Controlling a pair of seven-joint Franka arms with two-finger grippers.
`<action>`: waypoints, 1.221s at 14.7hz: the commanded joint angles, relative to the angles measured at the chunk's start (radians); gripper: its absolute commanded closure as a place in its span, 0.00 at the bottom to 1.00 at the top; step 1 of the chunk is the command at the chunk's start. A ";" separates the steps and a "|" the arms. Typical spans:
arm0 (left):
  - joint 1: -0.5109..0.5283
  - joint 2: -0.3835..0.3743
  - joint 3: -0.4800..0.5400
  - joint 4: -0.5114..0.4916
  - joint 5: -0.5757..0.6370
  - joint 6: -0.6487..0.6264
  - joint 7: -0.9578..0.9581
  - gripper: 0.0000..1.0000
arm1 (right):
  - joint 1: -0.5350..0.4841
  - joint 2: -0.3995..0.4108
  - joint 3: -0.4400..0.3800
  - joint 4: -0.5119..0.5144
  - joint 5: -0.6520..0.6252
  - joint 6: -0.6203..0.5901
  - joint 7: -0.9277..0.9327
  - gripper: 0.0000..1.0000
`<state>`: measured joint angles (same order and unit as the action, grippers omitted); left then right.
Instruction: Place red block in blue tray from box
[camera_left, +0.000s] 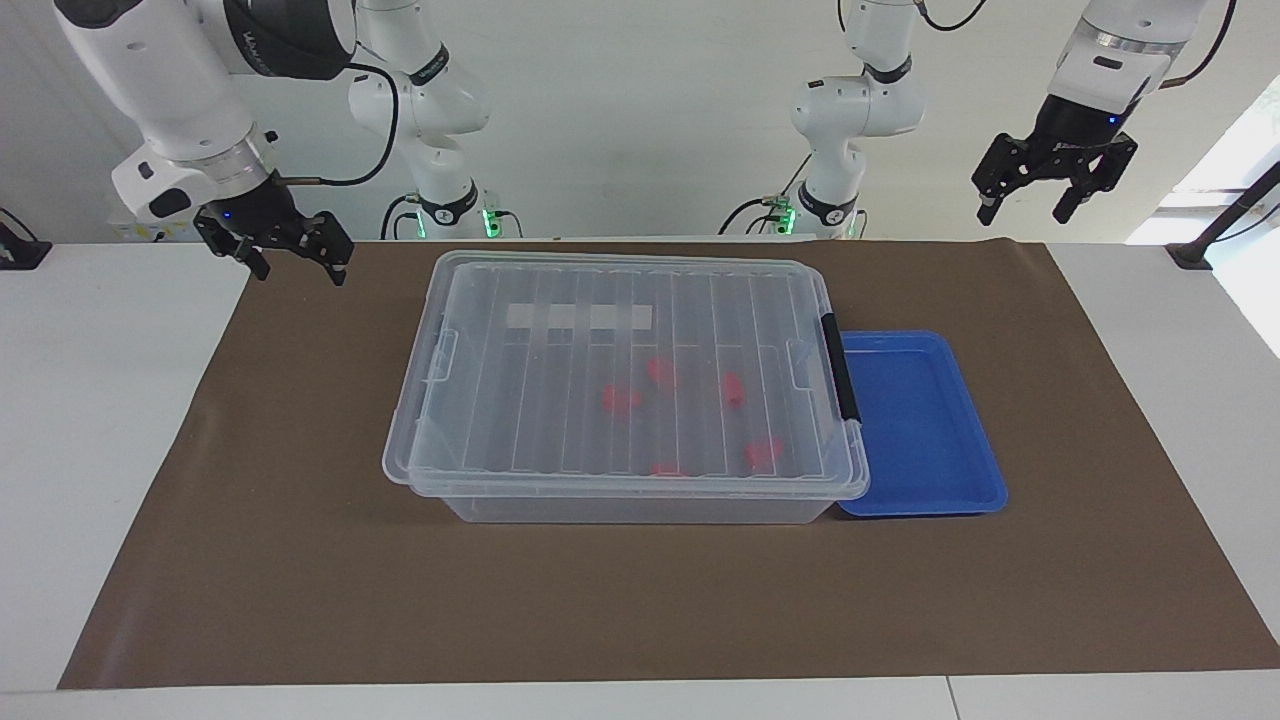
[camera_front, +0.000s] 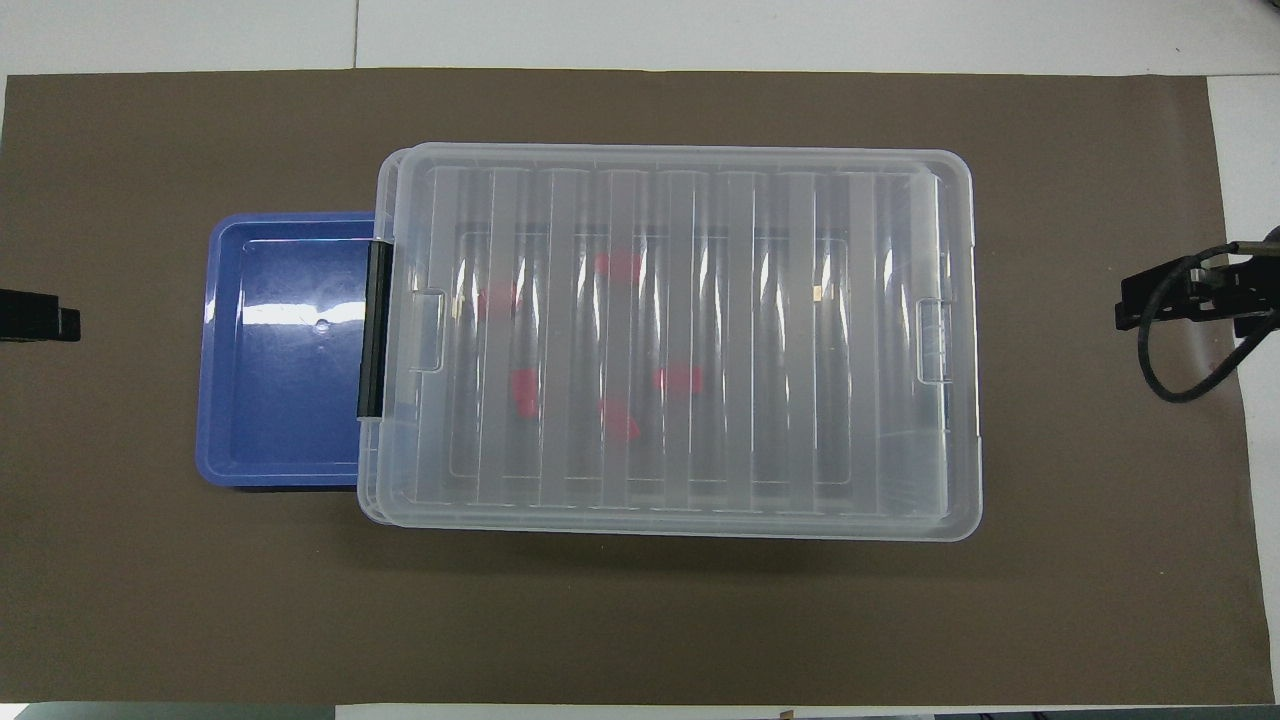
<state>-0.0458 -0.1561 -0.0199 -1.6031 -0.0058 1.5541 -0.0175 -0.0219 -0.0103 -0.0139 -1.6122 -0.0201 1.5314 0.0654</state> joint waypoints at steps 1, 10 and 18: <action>0.001 0.002 0.005 0.001 0.010 -0.012 0.011 0.00 | -0.003 -0.017 -0.003 -0.020 0.012 0.007 0.007 0.00; 0.009 0.142 0.002 0.092 0.014 -0.008 0.013 0.00 | 0.000 -0.019 0.011 -0.032 0.017 0.012 0.005 0.00; 0.001 0.096 -0.008 0.025 0.014 -0.017 0.013 0.00 | 0.019 0.013 0.058 -0.055 0.040 0.123 0.046 0.00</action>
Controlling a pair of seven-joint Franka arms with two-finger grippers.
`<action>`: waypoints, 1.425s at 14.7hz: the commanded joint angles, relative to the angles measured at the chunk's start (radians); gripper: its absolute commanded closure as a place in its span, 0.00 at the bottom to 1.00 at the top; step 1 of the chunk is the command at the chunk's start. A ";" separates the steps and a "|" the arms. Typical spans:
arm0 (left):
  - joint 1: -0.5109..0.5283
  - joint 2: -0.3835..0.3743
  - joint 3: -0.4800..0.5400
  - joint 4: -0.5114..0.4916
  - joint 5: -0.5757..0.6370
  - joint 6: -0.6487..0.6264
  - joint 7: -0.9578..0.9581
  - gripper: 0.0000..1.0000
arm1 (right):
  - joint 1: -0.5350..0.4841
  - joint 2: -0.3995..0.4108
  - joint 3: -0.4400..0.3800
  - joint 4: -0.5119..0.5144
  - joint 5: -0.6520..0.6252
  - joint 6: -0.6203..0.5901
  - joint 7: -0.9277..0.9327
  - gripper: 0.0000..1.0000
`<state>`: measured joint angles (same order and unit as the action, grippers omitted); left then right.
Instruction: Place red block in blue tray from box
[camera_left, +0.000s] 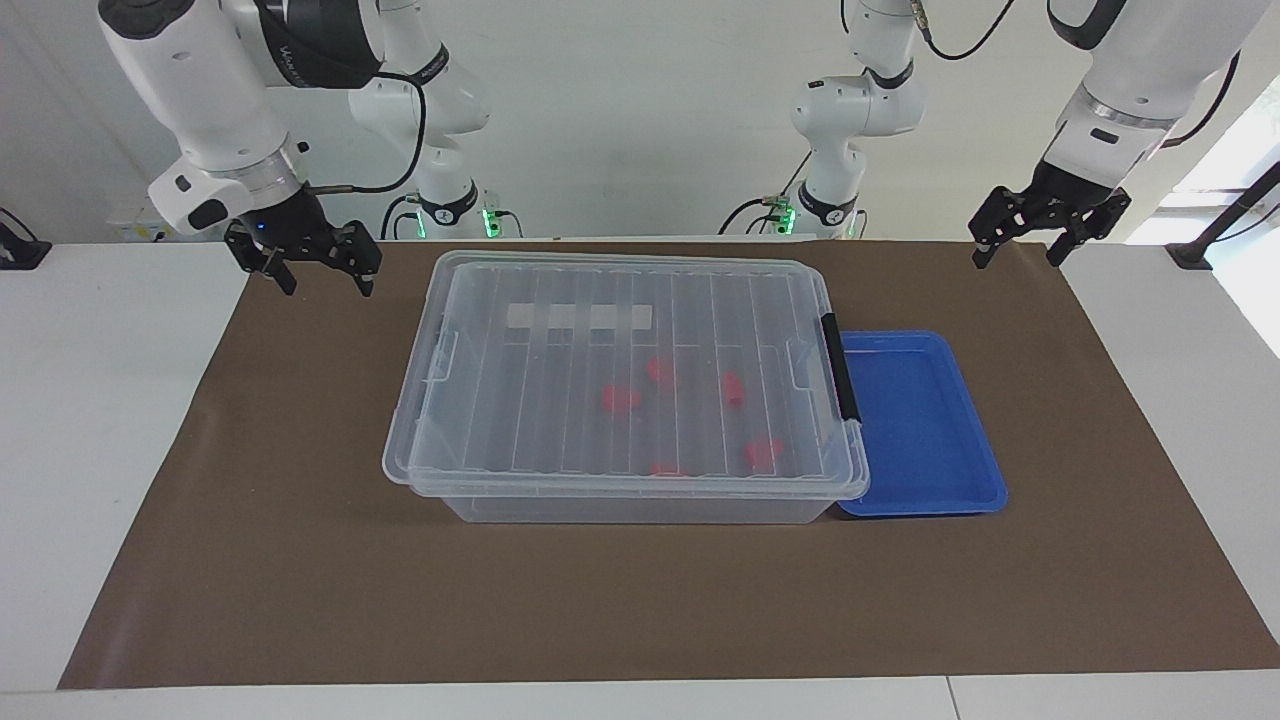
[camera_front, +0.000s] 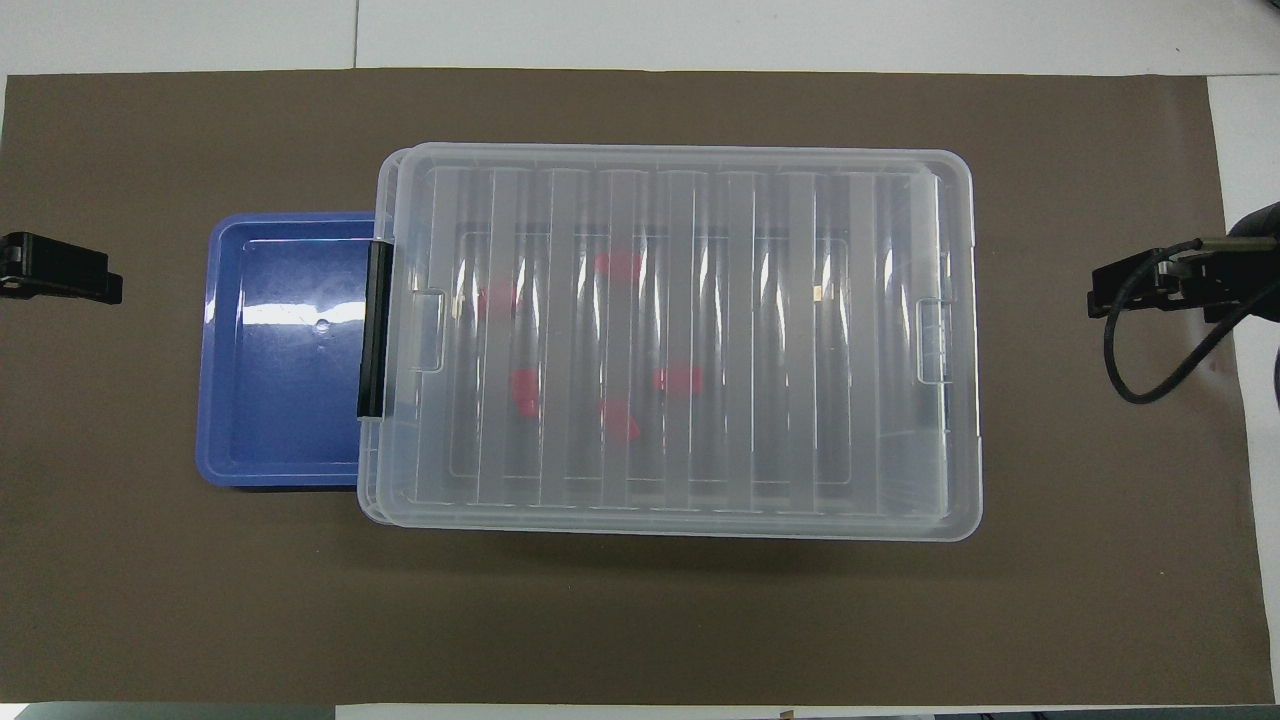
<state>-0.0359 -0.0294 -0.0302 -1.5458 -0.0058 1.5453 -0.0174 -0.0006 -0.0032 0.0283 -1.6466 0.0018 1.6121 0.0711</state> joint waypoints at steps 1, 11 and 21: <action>-0.009 -0.030 0.003 -0.036 0.014 -0.013 0.011 0.00 | -0.003 0.011 0.025 -0.035 0.018 0.066 0.050 0.00; -0.009 -0.056 -0.001 -0.069 0.014 -0.010 0.010 0.00 | 0.010 0.045 0.091 -0.246 0.015 0.282 0.082 0.00; -0.009 -0.070 -0.001 -0.102 0.014 0.003 0.013 0.00 | -0.001 0.025 0.085 -0.292 -0.009 0.265 0.042 0.00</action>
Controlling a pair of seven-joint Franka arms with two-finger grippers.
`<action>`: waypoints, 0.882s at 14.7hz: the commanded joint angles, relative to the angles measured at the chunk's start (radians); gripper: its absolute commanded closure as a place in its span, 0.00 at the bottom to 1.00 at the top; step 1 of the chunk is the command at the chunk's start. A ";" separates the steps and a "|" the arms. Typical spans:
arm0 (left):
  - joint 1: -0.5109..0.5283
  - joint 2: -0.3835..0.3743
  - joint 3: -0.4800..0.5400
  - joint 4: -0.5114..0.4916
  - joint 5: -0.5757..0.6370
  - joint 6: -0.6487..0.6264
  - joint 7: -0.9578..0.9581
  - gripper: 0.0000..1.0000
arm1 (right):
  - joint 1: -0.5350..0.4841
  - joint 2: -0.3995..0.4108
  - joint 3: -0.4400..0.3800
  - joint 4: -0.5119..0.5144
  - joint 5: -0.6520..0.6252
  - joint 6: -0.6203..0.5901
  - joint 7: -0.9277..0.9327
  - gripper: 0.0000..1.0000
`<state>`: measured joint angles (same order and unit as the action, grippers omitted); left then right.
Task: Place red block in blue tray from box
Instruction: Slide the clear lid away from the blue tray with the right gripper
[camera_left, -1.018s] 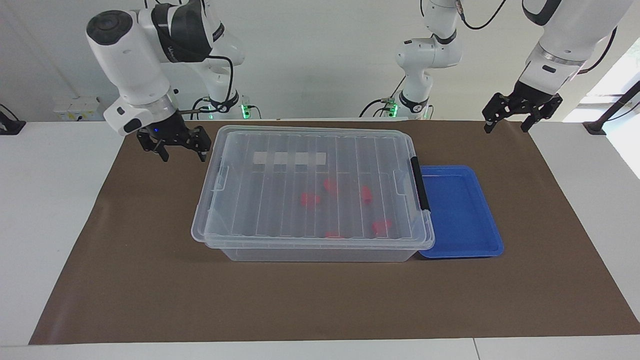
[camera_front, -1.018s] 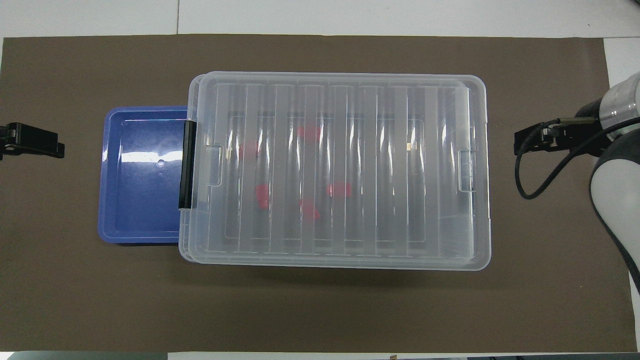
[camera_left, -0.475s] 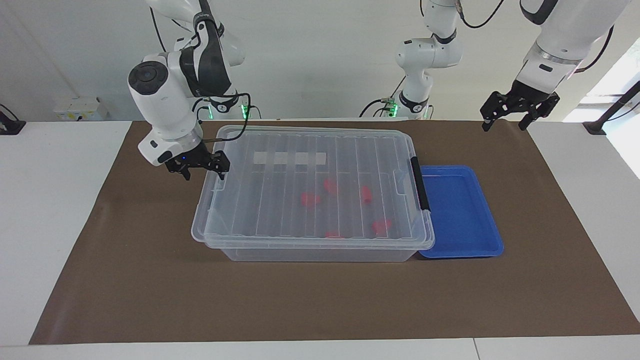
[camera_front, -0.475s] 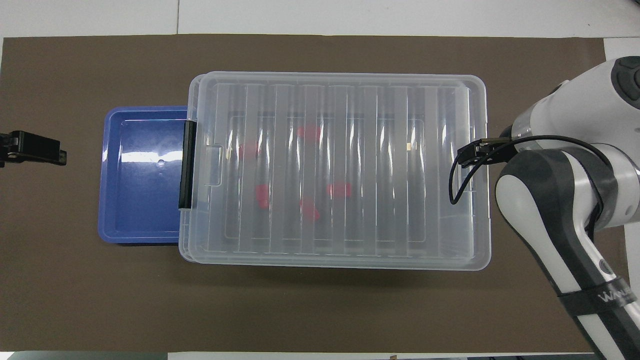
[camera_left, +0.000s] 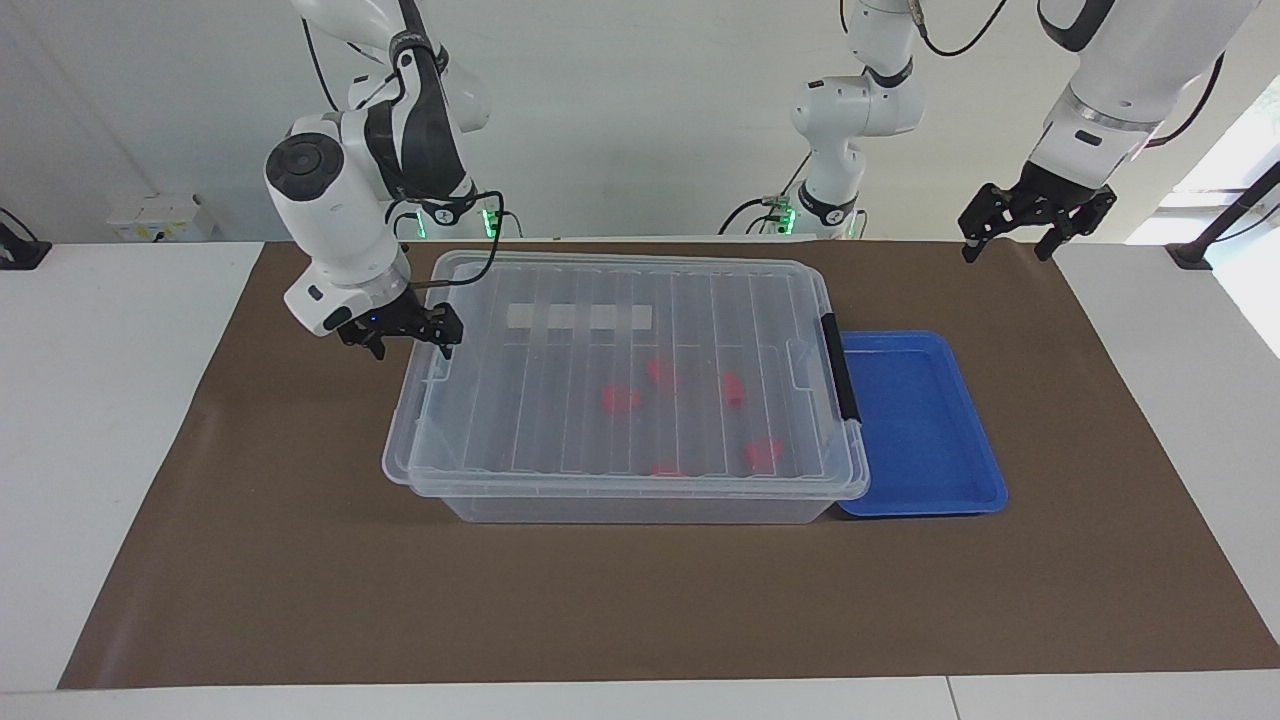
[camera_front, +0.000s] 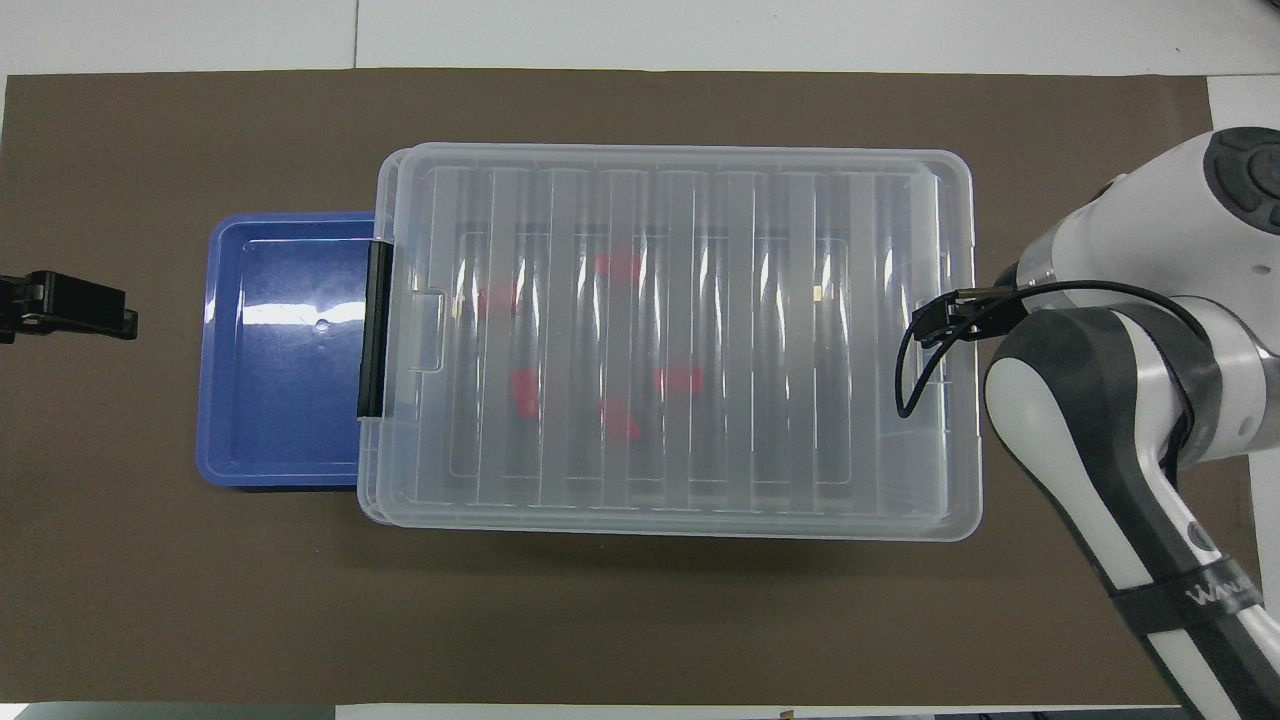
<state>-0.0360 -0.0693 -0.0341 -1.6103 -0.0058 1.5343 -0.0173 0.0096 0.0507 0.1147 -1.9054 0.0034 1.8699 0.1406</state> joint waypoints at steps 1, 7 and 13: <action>-0.009 -0.030 0.003 -0.039 0.014 0.013 0.014 0.00 | -0.017 -0.029 -0.003 -0.034 -0.013 0.008 -0.036 0.00; -0.009 -0.044 0.002 -0.071 0.014 0.046 0.014 0.00 | -0.040 -0.029 -0.013 -0.035 -0.017 0.008 -0.073 0.00; -0.019 -0.046 0.002 -0.076 0.014 0.055 0.011 0.00 | -0.040 -0.029 -0.087 -0.035 -0.043 0.011 -0.180 0.00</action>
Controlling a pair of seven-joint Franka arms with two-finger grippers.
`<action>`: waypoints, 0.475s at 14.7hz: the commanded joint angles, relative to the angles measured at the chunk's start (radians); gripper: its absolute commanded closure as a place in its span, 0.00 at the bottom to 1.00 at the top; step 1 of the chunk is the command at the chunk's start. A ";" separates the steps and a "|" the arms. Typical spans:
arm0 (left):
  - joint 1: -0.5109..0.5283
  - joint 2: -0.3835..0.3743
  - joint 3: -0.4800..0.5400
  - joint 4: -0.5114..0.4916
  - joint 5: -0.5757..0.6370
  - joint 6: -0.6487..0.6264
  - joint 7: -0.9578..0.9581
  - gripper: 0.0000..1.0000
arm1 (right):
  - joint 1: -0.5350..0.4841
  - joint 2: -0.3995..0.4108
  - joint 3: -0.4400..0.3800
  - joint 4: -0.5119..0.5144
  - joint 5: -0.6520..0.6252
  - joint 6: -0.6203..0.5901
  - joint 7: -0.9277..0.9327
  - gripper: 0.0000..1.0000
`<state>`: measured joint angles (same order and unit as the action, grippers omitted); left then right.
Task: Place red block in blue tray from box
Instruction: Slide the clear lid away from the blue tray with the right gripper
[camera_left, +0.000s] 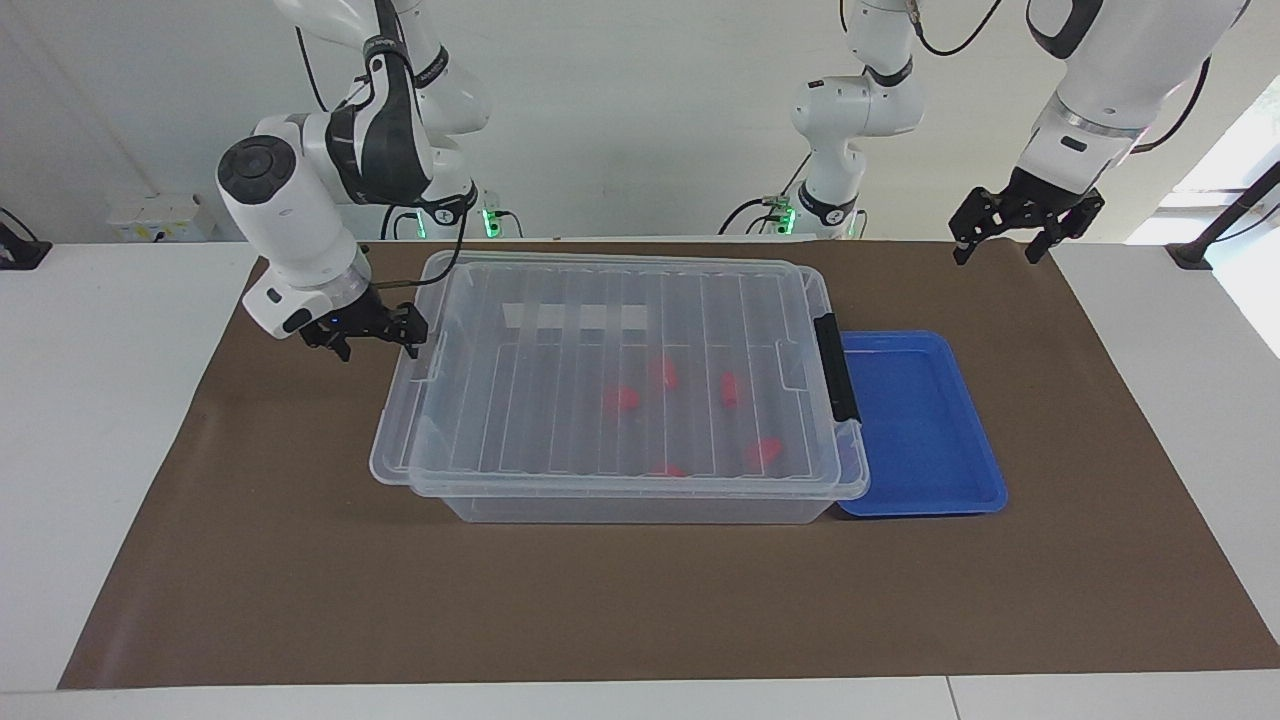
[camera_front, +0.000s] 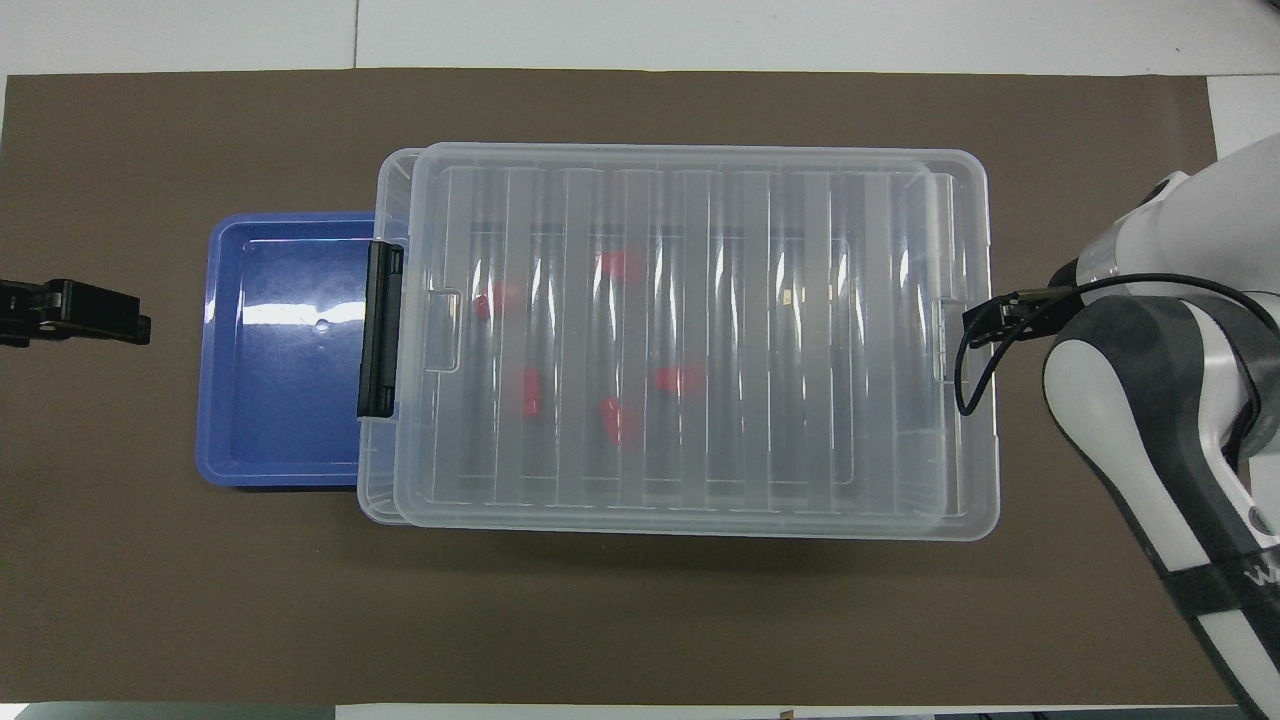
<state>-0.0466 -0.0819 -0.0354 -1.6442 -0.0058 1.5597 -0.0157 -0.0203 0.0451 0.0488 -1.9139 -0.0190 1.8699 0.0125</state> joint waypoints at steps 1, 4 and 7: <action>-0.015 -0.033 0.003 -0.042 0.014 0.029 0.010 0.00 | -0.010 -0.024 -0.030 -0.027 -0.024 0.012 -0.069 0.00; -0.018 -0.033 0.003 -0.045 0.014 0.046 0.008 0.00 | -0.010 -0.022 -0.059 -0.022 -0.027 0.015 -0.117 0.00; -0.027 -0.039 0.003 -0.054 0.014 0.060 -0.001 0.00 | -0.012 -0.021 -0.092 -0.022 -0.033 0.023 -0.172 0.00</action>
<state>-0.0572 -0.0825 -0.0391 -1.6502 -0.0059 1.5880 -0.0158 -0.0210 0.0445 -0.0271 -1.9138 -0.0335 1.8708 -0.1129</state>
